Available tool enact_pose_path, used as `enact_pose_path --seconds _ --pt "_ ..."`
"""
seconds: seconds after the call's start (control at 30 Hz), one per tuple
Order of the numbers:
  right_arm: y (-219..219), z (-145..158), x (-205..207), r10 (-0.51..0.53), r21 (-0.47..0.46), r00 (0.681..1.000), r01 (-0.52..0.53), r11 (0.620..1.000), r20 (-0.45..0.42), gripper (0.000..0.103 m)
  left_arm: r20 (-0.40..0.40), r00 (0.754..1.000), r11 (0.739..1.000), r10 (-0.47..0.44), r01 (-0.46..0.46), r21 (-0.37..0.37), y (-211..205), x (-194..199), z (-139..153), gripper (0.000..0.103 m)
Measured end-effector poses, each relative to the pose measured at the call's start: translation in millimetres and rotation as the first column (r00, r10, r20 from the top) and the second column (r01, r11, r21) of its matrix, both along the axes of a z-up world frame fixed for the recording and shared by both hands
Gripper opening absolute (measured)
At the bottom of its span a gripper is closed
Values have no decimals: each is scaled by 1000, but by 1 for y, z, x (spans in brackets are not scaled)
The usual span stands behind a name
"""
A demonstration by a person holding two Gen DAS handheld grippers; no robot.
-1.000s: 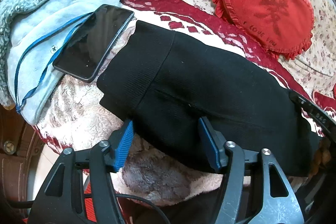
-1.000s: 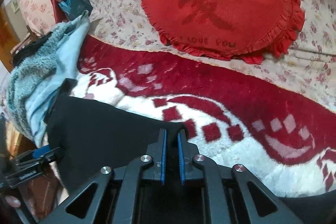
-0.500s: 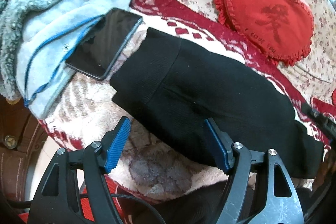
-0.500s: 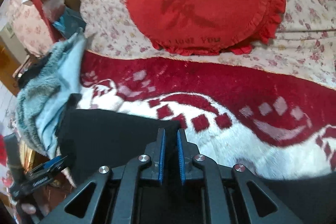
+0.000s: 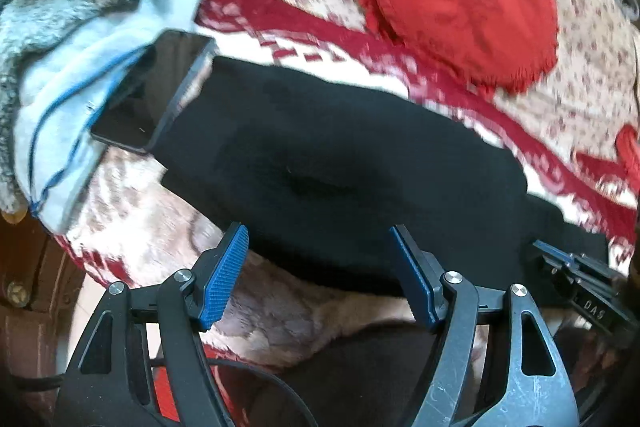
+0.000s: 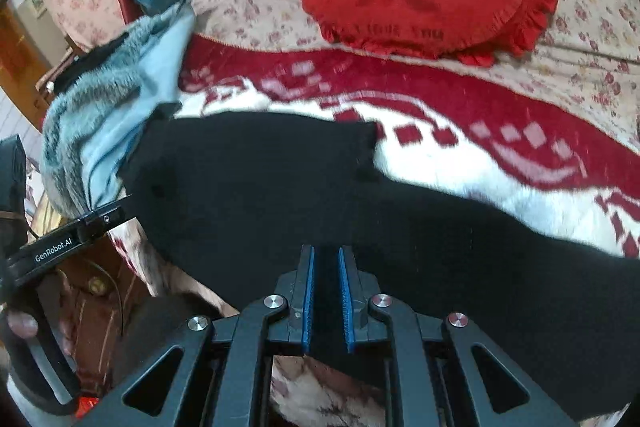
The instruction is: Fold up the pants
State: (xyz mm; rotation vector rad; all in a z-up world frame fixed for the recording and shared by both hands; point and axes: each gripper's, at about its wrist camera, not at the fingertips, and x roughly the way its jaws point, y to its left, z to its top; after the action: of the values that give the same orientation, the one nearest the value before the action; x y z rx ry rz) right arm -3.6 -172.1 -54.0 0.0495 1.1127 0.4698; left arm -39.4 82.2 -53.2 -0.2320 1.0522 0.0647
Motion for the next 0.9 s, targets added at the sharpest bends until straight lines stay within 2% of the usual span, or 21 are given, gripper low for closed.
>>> enact_pose_path --seconds 0.07,0.13,0.23,0.37,0.43,0.5,0.6,0.67,0.8,0.9 --pt "-3 -9 -2 -2 -5 1000 2 1000 -30 11 -42 999 1000 -19 20 23 -5 1 -12 72" --pt "-8 -8 -5 -7 15 999 7 1000 -33 11 -51 999 1000 -15 16 18 -3 0 -17 72" --pt "-23 0 -6 -24 38 999 25 999 -36 11 -48 999 1000 -10 11 22 -4 0 -9 72" --pt "-69 27 -6 -123 32 992 122 992 27 11 -6 1000 998 -26 27 51 -10 -2 10 72" --pt "-102 40 -10 -192 27 980 190 981 61 13 13 999 998 -43 42 48 -15 -1 19 72" --pt "-144 49 -19 -287 -2 953 288 958 95 17 28 997 997 -67 66 45 -26 1 28 72" --pt "-191 52 -34 -388 -85 912 401 912 130 18 40 992 993 -116 115 32 -46 6 36 72" --pt "-217 46 -42 -438 -103 891 450 887 117 18 44 988 989 -149 148 25 -60 9 40 72" --pt "-237 32 -50 -426 -122 900 435 892 92 18 42 977 978 -211 210 18 -89 18 44 72" --pt "-241 25 -47 -421 -98 902 429 898 95 18 33 968 969 -247 247 6 -108 24 44 72"
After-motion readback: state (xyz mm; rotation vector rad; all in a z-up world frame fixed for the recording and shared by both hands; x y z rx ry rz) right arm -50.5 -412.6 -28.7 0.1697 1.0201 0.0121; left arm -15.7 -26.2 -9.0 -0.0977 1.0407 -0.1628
